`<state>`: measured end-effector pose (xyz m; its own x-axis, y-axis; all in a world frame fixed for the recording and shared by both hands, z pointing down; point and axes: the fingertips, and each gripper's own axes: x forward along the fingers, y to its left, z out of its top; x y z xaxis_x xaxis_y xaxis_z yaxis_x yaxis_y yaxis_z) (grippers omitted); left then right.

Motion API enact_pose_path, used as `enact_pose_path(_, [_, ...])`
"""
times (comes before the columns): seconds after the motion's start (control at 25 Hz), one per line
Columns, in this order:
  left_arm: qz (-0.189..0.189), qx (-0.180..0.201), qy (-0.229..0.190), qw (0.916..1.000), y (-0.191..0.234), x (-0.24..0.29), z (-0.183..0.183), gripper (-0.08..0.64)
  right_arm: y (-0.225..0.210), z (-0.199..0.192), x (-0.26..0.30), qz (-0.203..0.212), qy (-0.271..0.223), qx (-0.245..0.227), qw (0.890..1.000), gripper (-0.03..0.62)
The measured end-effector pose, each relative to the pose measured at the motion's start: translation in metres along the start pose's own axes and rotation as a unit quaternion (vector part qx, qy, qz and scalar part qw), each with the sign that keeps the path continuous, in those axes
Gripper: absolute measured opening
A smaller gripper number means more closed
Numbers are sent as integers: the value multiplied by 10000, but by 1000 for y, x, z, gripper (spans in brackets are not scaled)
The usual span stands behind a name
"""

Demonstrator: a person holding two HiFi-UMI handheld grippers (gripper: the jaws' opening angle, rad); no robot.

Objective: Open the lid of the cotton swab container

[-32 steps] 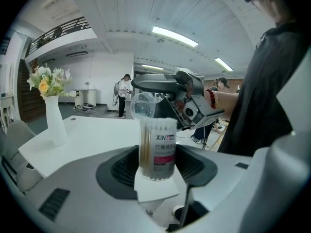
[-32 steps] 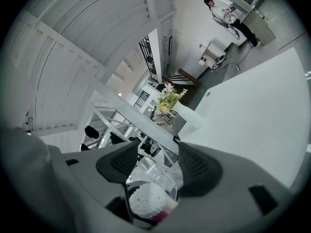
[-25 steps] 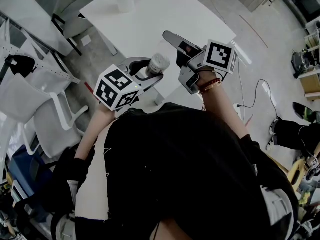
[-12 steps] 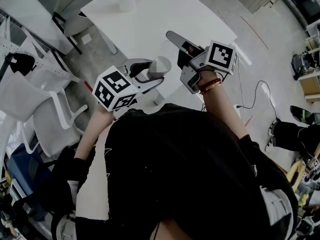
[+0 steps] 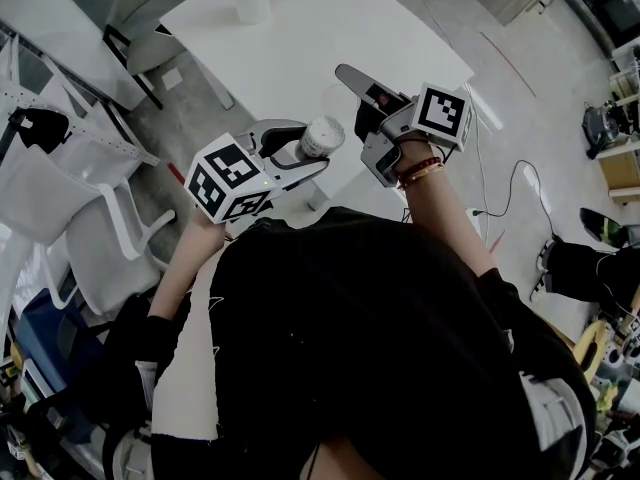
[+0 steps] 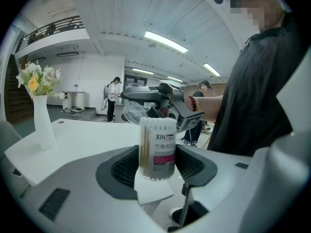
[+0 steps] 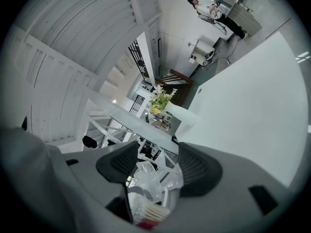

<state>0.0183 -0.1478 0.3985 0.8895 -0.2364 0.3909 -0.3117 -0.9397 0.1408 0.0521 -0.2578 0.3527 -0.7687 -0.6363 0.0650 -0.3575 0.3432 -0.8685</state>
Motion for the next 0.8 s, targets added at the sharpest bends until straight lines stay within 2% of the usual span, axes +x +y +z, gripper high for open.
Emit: enact_pose_path(0.8, [-316, -46, -201, 9993, -7, 1, 5, 247, -15, -4, -2, -228, 59, 90, 9997, 256])
